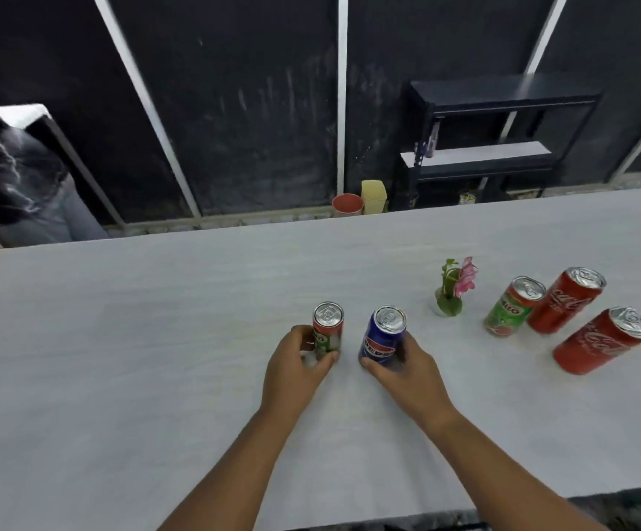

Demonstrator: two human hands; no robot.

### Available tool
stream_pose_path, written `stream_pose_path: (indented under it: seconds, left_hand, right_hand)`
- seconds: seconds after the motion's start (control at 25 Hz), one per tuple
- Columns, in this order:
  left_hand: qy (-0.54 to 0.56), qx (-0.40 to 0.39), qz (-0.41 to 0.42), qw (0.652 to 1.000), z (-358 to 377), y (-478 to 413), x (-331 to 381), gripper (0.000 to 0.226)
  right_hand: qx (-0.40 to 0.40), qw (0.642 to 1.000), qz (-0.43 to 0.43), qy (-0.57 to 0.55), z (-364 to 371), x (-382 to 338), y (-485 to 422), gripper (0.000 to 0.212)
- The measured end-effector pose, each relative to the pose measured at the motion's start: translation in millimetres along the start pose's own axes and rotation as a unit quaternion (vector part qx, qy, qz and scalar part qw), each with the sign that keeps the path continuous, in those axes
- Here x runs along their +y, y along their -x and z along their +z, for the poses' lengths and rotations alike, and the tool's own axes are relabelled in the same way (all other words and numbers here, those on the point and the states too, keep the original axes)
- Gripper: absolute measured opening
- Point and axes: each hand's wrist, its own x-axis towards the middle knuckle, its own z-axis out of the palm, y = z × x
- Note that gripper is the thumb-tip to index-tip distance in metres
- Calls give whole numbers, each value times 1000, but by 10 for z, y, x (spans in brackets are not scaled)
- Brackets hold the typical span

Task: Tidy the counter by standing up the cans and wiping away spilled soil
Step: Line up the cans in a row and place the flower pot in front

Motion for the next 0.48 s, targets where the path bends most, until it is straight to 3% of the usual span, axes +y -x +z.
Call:
stream_pose_path:
  seconds: [0.16, 0.28, 0.4, 0.48]
  left_hand:
    - [3, 44, -27, 999, -286, -59, -268, 51]
    - [10, 77, -41, 996, -421, -101, -393, 61]
    - [4, 44, -31, 999, -489, -154, -476, 70]
    - [-21, 28, -23, 999, -516, -182, -539, 61]
  right_hand:
    - [-48, 998, -31, 23, 378, -194, -170, 46]
    - [-80, 995, -45, 38, 605, -280, -265, 54]
    - [-86, 995, -35, 30, 744, -278, -310, 63]
    - [-82, 996, -25, 29, 797, -238, -304, 63]
